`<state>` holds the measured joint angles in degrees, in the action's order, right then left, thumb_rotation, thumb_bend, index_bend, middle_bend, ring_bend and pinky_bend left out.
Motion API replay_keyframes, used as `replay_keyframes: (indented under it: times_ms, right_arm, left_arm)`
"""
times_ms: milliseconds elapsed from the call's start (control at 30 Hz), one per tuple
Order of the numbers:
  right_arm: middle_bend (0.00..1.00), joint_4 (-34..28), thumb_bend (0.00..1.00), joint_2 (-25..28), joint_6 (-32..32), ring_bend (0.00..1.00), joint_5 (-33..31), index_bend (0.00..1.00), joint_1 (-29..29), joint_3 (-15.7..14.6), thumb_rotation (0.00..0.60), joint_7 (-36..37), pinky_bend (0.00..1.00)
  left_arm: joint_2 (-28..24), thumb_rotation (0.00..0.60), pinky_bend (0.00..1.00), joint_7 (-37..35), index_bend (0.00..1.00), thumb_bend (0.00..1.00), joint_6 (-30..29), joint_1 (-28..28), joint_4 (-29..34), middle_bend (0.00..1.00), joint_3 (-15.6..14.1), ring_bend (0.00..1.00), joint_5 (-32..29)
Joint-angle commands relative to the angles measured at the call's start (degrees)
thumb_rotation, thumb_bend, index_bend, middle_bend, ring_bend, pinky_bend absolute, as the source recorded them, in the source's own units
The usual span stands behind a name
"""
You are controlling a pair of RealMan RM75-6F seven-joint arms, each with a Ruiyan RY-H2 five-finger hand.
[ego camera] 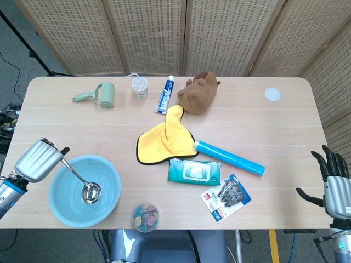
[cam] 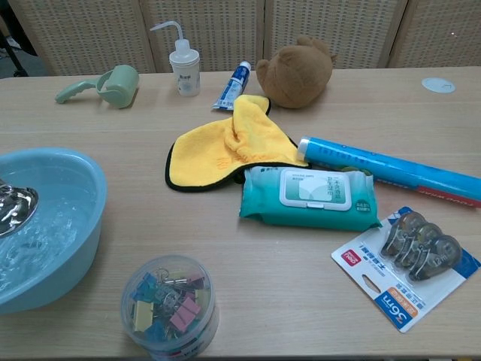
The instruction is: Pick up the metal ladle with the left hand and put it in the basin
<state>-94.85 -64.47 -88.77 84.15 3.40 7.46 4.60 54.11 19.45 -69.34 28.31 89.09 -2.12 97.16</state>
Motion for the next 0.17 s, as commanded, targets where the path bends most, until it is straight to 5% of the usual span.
replay_keyframes:
  times_ms: [33, 167]
  right_arm:
    - [0.0, 0.0, 0.0, 0.02, -0.16, 0.0, 0.15, 0.11, -0.05, -0.02, 0.6, -0.01, 0.0]
    - [0.0, -0.03, 0.0, 0.05, -0.32, 0.0, 0.08, 0.11, -0.11, 0.08, 0.6, -0.01, 0.0]
  left_arm:
    - [-0.18, 0.6, 0.73, 0.29, 0.85, 0.49, 0.19, -0.1, 0.21, 0.9, 0.08, 0.76, 0.03]
    - [-0.24, 0.6, 0.73, 0.66, 0.85, 0.49, 0.45, -0.12, 0.37, 0.9, 0.25, 0.76, 0.09]
